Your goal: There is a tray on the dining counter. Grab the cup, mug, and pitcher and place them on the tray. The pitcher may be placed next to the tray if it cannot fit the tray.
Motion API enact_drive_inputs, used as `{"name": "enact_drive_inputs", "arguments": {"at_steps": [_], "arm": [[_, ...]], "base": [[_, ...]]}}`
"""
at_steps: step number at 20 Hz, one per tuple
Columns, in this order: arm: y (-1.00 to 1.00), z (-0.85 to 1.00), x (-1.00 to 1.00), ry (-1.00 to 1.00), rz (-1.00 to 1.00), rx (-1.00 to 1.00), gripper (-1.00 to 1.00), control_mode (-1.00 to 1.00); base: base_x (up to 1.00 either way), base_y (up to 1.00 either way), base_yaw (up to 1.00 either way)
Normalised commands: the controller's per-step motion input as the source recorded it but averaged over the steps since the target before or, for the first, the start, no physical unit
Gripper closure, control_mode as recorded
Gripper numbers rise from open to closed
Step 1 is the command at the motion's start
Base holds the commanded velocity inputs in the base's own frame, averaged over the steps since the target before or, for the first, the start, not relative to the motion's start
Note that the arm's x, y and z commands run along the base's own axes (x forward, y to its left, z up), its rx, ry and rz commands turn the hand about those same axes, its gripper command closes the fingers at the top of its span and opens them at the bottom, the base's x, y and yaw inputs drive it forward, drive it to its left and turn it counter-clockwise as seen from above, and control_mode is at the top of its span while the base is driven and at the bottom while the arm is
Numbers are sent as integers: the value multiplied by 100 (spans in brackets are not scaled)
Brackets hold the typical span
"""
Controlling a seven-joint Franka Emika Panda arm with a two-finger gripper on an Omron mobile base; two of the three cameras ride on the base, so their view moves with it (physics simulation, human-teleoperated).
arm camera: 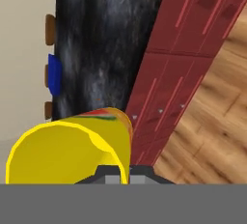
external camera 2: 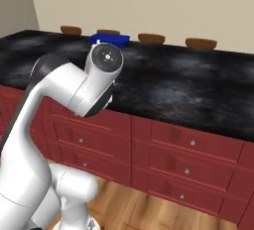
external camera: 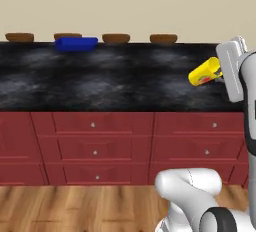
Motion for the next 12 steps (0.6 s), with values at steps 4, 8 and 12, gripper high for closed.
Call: {"name": "enact_drive_inputs", "arguments": {"at_steps": [4,8,12], "arm": [[0,0,0,0,0,0,100,100],[0,0,0,0,0,0,100,100],[0,0,0,0,0,0,100,100]], "base": [[29,-100,-4],[38,-100,-2],[38,-100,-6]]}}
